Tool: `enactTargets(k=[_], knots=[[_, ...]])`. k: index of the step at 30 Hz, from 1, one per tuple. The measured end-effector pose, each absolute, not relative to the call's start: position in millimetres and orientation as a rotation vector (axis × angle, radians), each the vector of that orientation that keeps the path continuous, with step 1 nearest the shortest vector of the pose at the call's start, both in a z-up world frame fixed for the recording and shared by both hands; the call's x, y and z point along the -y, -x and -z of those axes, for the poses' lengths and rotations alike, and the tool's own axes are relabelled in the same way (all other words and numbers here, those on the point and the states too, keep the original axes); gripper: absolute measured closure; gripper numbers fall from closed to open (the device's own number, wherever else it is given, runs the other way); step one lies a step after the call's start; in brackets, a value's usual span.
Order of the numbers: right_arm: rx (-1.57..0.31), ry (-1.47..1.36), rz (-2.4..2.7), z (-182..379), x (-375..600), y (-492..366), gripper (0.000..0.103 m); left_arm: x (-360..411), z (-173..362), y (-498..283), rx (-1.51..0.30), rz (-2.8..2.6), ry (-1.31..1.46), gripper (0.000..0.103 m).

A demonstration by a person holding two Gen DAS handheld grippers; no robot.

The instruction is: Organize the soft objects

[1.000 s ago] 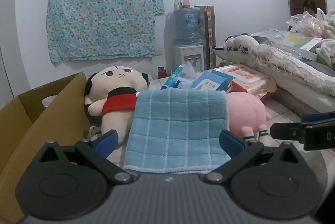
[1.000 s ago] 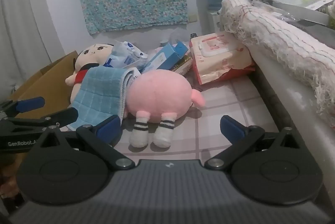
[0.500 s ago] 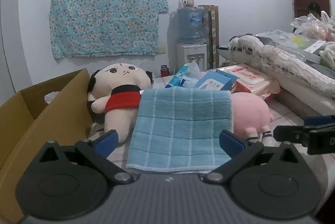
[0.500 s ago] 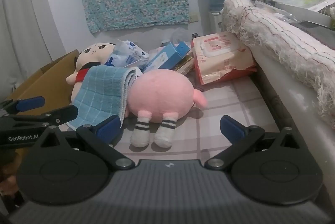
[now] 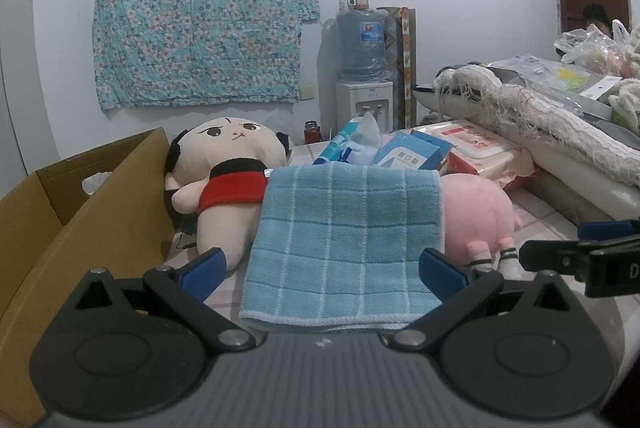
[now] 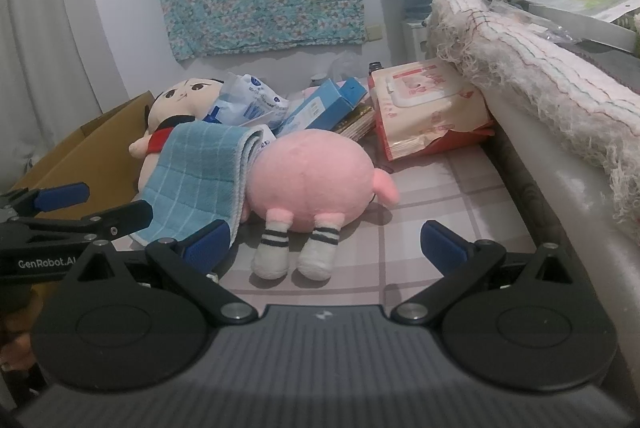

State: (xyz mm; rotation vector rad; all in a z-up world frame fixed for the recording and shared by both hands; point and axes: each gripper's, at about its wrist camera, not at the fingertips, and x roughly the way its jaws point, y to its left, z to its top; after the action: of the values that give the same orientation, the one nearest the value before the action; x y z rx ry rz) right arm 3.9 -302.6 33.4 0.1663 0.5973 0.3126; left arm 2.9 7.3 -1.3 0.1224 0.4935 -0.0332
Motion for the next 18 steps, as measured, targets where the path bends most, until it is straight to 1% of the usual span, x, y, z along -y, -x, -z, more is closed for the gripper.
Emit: enactTargets(k=[18], knots=[[-0.602, -0.16, -0.318, -32.2, 301.9, -3.5, 0.001, -4.3, 2.3, -2.8, -0.501, 0.047, -0.125, 0.0]])
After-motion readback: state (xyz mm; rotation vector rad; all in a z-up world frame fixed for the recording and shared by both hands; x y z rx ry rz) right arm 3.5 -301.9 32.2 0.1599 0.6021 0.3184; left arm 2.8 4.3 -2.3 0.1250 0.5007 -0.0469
